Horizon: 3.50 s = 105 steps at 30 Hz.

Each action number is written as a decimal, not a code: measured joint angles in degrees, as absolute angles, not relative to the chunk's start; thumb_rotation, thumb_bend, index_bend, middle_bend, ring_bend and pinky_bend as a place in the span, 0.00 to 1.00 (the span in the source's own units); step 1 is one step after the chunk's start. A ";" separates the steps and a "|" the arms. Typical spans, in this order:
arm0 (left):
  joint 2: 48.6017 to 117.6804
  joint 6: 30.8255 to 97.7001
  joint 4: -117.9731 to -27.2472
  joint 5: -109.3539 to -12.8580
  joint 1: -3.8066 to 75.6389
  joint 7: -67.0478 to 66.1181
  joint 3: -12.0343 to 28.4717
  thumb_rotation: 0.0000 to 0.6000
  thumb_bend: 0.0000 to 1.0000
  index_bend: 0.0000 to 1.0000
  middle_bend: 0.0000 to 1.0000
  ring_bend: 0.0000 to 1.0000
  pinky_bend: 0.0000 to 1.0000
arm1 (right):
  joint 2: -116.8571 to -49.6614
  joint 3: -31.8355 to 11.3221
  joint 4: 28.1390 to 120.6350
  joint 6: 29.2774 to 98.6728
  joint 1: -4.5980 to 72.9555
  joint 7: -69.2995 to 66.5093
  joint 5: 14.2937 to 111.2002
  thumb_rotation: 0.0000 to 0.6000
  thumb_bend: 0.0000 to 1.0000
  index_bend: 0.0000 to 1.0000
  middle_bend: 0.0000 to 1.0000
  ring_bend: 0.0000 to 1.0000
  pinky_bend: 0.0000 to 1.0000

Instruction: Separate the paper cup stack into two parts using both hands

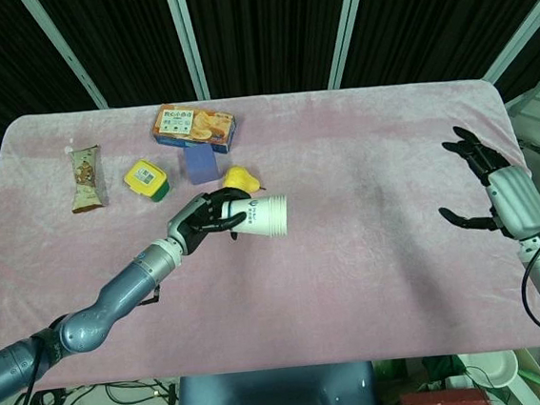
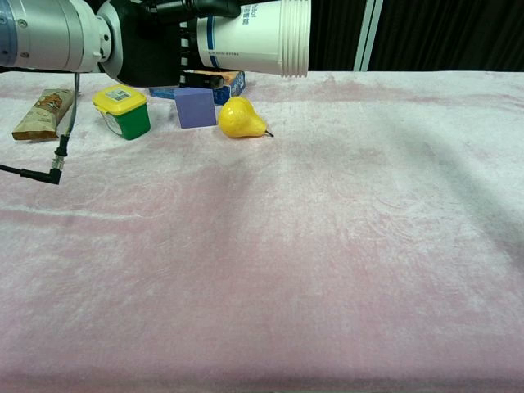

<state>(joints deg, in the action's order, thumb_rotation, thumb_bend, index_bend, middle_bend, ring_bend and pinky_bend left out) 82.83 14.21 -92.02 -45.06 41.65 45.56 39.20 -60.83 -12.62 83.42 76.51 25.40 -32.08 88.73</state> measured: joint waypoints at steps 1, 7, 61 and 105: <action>83.69 13.20 -91.60 -45.94 41.17 46.07 40.04 1.00 0.42 0.52 0.48 0.35 0.62 | -61.78 -12.83 82.53 76.71 26.39 -33.22 89.90 1.00 0.13 0.19 0.00 0.13 0.18; 87.78 8.26 -89.47 -50.04 38.18 47.79 44.91 1.00 0.42 0.52 0.48 0.35 0.62 | -64.24 -13.23 80.94 75.52 30.67 -34.16 92.59 1.00 0.13 0.24 0.00 0.13 0.18; 93.76 5.45 -87.22 -45.05 40.07 44.47 43.96 1.00 0.42 0.51 0.46 0.34 0.62 | -79.89 -12.31 82.10 77.19 41.55 -15.40 96.27 1.00 0.20 0.51 0.00 0.15 0.18; 95.15 3.44 -86.19 -42.06 41.43 43.52 42.76 1.00 0.42 0.51 0.45 0.34 0.63 | -80.56 -10.14 82.26 77.71 42.46 -14.50 97.64 1.00 0.35 0.80 0.00 0.15 0.18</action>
<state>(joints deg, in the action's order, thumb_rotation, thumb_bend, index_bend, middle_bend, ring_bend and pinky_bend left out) 95.15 3.44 -86.19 -42.06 41.43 43.52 42.76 -80.56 -10.14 82.26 77.71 42.46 -14.50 97.64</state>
